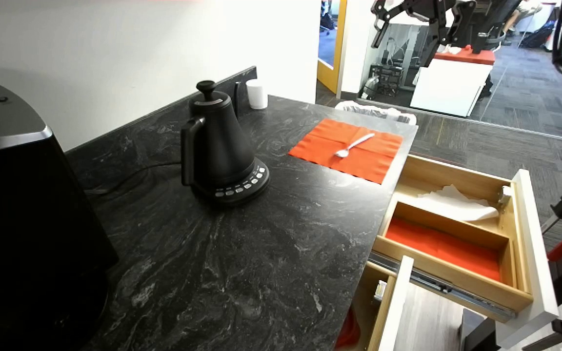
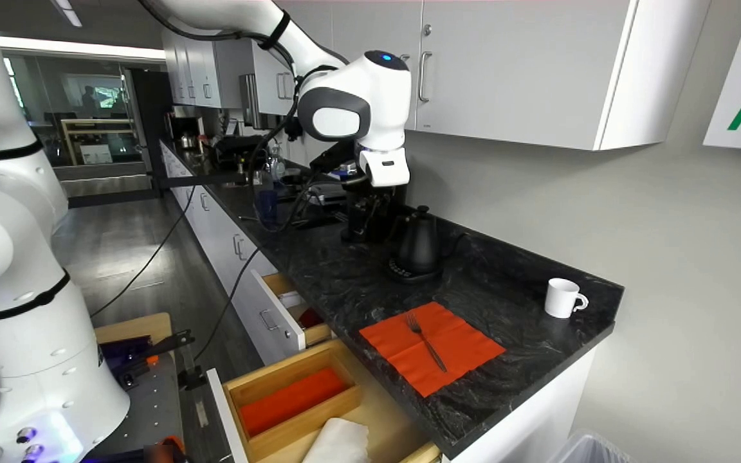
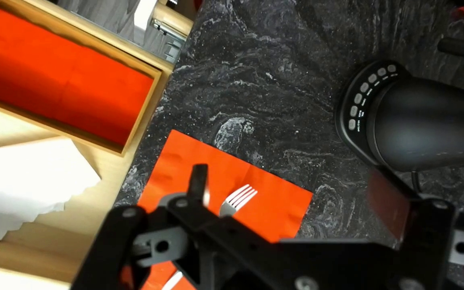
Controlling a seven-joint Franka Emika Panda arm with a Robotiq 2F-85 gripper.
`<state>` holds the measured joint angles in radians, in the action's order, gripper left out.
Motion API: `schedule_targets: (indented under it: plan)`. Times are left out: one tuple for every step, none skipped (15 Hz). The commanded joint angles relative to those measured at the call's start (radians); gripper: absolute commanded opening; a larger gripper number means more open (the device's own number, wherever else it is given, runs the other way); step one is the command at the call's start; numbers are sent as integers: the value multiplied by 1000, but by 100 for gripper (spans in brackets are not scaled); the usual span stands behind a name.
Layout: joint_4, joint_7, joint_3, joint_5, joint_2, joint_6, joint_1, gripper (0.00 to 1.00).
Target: Take the fork on the mat and put it in the left compartment of the drawer
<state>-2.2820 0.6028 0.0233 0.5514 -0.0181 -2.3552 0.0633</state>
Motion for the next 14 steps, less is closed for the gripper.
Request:
schedule_targets:
  plan:
    - [1, 3, 7, -1, 0, 2, -7, 100]
    - [1, 4, 7, -1, 0, 2, -7, 100]
    - [1, 4, 7, -1, 0, 2, -7, 100]
    - [-3, -21, 9, -3, -1, 0, -6, 100]
    - [6, -25, 12, -7, 14, 2, -3, 100]
    - [27, -5, 17, -6, 47, 3, 2, 100]
    - [50, 48, 24, -21, 97, -36, 8, 100]
    - [69, 85, 32, -19, 136, -67, 12, 100]
    - [101, 101, 42, 10, 185, -77, 16, 100]
    - [124, 134, 49, 21, 229, -117, 14, 100]
    - [149, 167, 57, 23, 269, -143, 13, 100]
    - [177, 208, 62, 22, 310, -173, 9, 100]
    - [204, 251, 65, 26, 346, -191, 6, 100]
    - [230, 301, 74, 17, 378, -204, 4, 100]
